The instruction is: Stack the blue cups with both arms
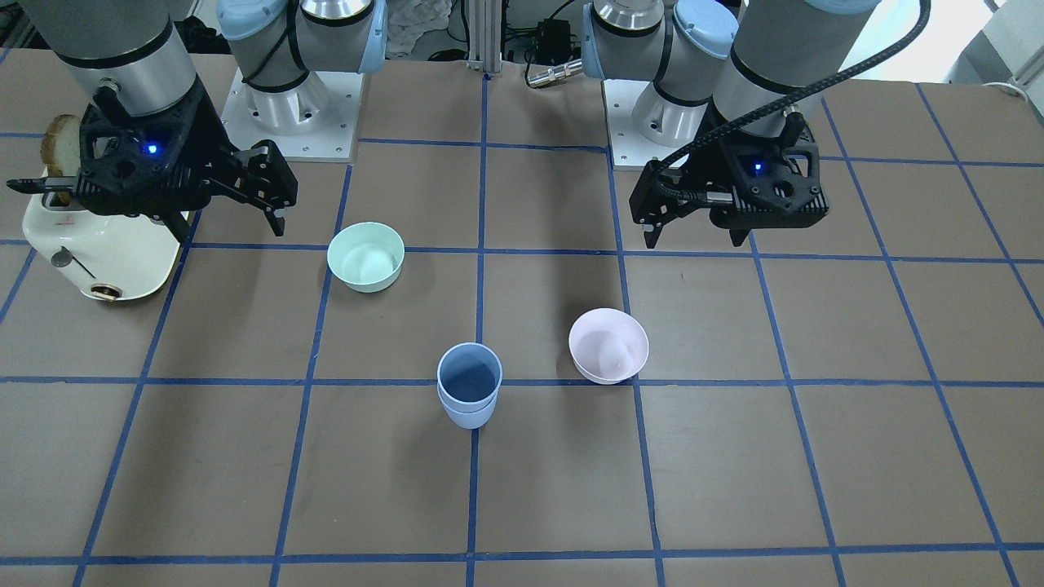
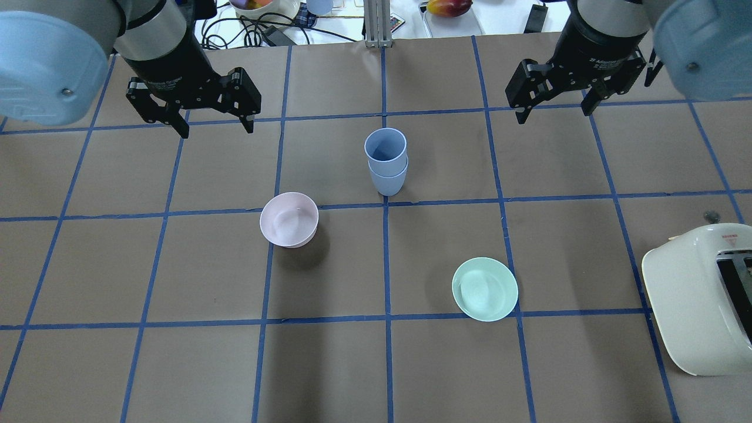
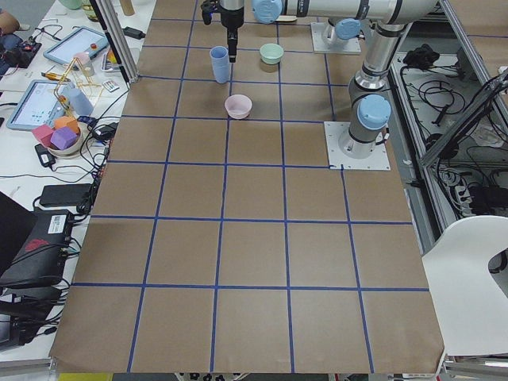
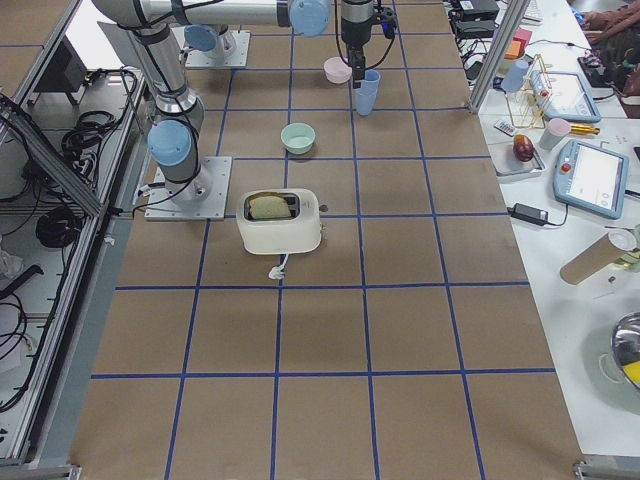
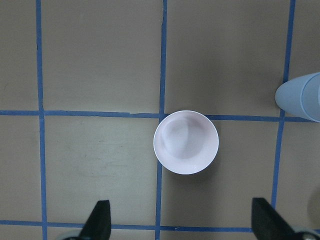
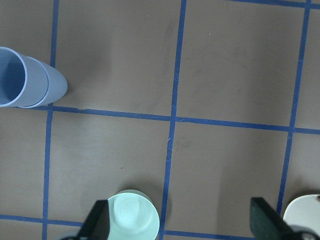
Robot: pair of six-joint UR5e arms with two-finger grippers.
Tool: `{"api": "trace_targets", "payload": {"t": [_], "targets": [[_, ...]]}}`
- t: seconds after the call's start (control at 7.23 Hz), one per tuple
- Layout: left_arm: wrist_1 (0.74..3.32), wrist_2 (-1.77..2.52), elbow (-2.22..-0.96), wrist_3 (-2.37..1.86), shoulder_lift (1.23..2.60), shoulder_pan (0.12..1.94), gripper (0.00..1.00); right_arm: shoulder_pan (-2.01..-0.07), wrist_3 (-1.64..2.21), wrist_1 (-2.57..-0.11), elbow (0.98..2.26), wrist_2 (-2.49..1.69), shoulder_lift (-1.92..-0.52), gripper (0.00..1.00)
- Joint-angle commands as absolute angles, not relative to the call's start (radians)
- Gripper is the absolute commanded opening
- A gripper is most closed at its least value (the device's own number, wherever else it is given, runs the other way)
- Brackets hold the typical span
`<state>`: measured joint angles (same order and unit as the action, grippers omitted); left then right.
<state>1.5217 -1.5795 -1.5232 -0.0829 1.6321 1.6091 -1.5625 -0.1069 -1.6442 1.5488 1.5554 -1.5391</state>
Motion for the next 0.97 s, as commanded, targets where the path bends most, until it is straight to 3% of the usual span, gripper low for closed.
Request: {"api": "trace_targets", "payload": {"t": [0.0,0.83], "targets": [[1.522,-1.58,-1.523,-0.083,1.632,1.609,1.0,-1.563,-0.107,-1.651,1.548,1.557,-1.537,1.0],[1.522,-1.58,-1.523,-0.083,1.632,1.609,1.0,-1.563,-0.101,-1.652,1.568,1.554,-1.531,1.0]]}}
